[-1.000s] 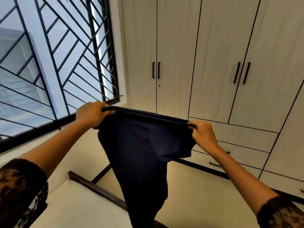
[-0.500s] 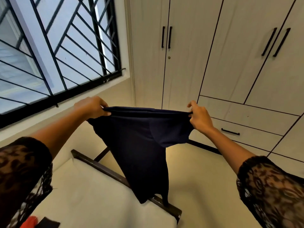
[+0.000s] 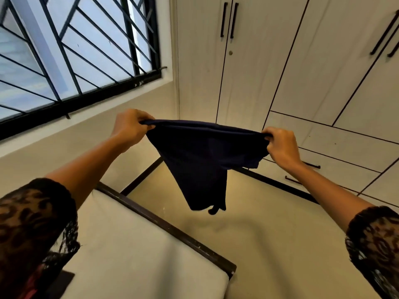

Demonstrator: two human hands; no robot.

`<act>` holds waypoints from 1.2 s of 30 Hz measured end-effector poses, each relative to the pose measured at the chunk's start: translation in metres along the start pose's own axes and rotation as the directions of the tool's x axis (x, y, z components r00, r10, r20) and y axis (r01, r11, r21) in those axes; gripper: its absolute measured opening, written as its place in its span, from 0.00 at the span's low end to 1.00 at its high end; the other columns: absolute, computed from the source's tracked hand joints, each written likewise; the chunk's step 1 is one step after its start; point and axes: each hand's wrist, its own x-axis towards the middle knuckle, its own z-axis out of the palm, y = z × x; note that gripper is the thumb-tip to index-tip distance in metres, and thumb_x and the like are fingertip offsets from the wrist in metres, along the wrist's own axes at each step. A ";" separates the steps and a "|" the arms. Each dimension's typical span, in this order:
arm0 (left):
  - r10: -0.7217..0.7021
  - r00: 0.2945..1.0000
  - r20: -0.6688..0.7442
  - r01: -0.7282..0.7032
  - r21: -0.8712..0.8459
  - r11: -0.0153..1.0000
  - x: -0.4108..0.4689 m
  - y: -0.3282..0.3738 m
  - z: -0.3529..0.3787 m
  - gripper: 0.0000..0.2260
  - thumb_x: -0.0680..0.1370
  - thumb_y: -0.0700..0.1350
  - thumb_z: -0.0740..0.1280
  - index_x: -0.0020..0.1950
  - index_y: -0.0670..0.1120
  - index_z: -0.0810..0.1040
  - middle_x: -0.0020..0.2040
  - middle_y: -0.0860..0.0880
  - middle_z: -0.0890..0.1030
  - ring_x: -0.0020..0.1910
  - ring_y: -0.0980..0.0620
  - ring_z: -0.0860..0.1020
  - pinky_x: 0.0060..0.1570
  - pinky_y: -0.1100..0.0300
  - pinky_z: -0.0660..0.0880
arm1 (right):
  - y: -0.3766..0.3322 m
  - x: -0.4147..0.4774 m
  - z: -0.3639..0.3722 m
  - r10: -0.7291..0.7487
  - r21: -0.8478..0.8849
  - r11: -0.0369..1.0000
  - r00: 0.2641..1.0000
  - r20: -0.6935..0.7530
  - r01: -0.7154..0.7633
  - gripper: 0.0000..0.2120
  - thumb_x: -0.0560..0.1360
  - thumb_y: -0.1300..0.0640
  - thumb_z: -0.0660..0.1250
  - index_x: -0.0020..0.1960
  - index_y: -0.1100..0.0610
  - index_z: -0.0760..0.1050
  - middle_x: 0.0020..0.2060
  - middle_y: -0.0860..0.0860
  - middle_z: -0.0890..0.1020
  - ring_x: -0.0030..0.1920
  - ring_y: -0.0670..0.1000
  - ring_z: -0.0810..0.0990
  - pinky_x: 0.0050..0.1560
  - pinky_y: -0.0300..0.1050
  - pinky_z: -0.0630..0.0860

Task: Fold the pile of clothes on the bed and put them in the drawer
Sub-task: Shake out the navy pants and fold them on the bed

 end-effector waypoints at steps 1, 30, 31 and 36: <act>0.017 1.000 0.005 -0.017 0.005 1.000 -0.008 -0.008 0.002 0.10 0.76 0.36 0.66 0.57 0.40 0.80 0.50 0.45 0.79 0.48 0.52 0.74 0.48 0.61 0.69 | 0.002 -0.011 0.003 -0.021 -0.010 1.000 1.000 0.015 0.021 0.13 0.72 0.73 0.62 0.51 0.62 0.81 0.45 0.59 0.83 0.46 0.59 0.81 0.46 0.49 0.78; -0.185 0.771 0.609 -0.227 0.534 0.815 -0.569 -0.479 0.062 0.18 0.66 0.24 0.66 0.55 0.33 0.79 0.52 0.37 0.81 0.53 0.33 0.79 0.37 0.45 0.78 | -0.114 -0.720 0.244 -0.532 0.222 0.823 0.572 0.625 0.523 0.31 0.39 0.65 0.84 0.43 0.59 0.85 0.40 0.54 0.85 0.35 0.49 0.84 0.34 0.37 0.80; -0.114 0.781 0.614 -0.312 0.542 0.780 -0.575 -0.485 0.063 0.16 0.63 0.23 0.65 0.48 0.31 0.80 0.45 0.37 0.82 0.44 0.33 0.81 0.27 0.47 0.77 | -0.118 -0.730 0.246 -0.544 0.219 0.809 0.553 0.631 0.546 0.31 0.40 0.63 0.84 0.43 0.59 0.85 0.40 0.54 0.86 0.37 0.49 0.85 0.35 0.37 0.80; -0.023 0.808 0.588 -0.398 0.575 0.715 -0.599 -0.518 0.058 0.19 0.59 0.23 0.62 0.48 0.27 0.79 0.44 0.34 0.82 0.38 0.32 0.79 0.24 0.44 0.77 | -0.138 -0.775 0.250 -0.547 0.218 0.776 0.461 0.699 0.591 0.34 0.43 0.59 0.84 0.50 0.57 0.84 0.45 0.53 0.85 0.43 0.49 0.85 0.41 0.38 0.80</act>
